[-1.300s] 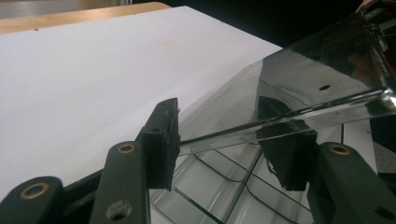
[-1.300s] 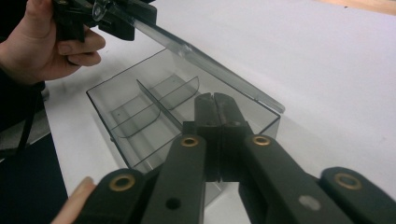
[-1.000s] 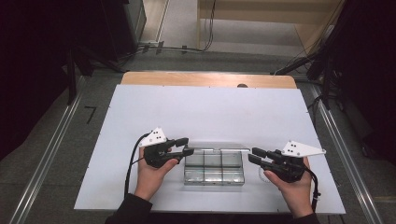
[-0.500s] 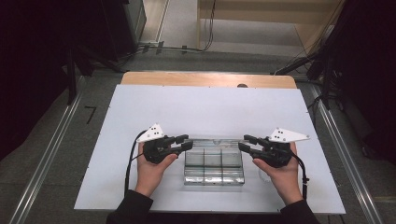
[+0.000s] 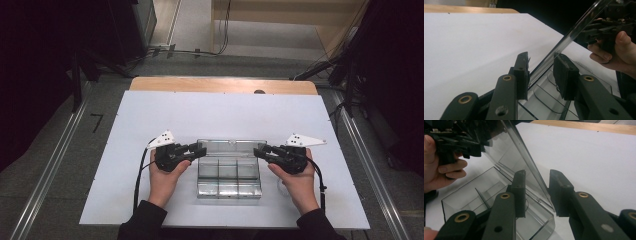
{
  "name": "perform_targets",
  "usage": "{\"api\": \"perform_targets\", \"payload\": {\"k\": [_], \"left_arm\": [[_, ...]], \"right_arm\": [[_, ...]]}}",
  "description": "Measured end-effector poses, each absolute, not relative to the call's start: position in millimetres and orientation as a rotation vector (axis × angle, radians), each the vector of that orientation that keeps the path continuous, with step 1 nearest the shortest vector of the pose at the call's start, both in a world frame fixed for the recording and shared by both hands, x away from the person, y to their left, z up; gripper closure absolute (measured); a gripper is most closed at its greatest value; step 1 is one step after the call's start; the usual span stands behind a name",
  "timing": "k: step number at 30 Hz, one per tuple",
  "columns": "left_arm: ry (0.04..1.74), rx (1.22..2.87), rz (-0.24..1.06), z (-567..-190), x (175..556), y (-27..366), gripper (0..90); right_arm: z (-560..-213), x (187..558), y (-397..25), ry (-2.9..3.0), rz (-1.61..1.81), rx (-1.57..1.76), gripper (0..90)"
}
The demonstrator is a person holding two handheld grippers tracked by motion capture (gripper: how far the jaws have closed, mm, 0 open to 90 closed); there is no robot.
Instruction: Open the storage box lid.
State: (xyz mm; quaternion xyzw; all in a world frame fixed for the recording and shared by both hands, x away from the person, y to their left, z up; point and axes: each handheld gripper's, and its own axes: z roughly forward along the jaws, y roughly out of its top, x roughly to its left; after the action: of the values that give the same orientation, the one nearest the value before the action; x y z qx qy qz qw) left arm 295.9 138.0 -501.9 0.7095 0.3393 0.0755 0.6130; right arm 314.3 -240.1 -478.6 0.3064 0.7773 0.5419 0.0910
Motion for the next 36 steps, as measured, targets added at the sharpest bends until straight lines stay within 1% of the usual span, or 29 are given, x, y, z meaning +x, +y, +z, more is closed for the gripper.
{"api": "perform_targets", "payload": {"k": [5, 22, 32, 36], "left_arm": [[0.812, 1.623, 0.155, -507.3, 299.5, 138.3, 65.7], [0.931, 1.578, 0.098, -515.2, 308.3, 141.8, 75.5], [0.990, 1.539, 0.045, -520.3, 314.6, 142.4, 78.9], [1.005, 1.540, 0.051, -521.9, 316.0, 141.0, 79.3]], "right_arm": [[-480.3, 317.8, -238.2, 2.309, 1.608, 0.917, 65.3], [-482.9, 332.0, -232.8, 2.285, 1.598, 1.067, 69.5], [-483.8, 341.4, -230.1, 2.288, 1.573, 1.159, 72.7], [-487.0, 344.5, -228.6, 2.275, 1.568, 1.186, 73.6]]}}
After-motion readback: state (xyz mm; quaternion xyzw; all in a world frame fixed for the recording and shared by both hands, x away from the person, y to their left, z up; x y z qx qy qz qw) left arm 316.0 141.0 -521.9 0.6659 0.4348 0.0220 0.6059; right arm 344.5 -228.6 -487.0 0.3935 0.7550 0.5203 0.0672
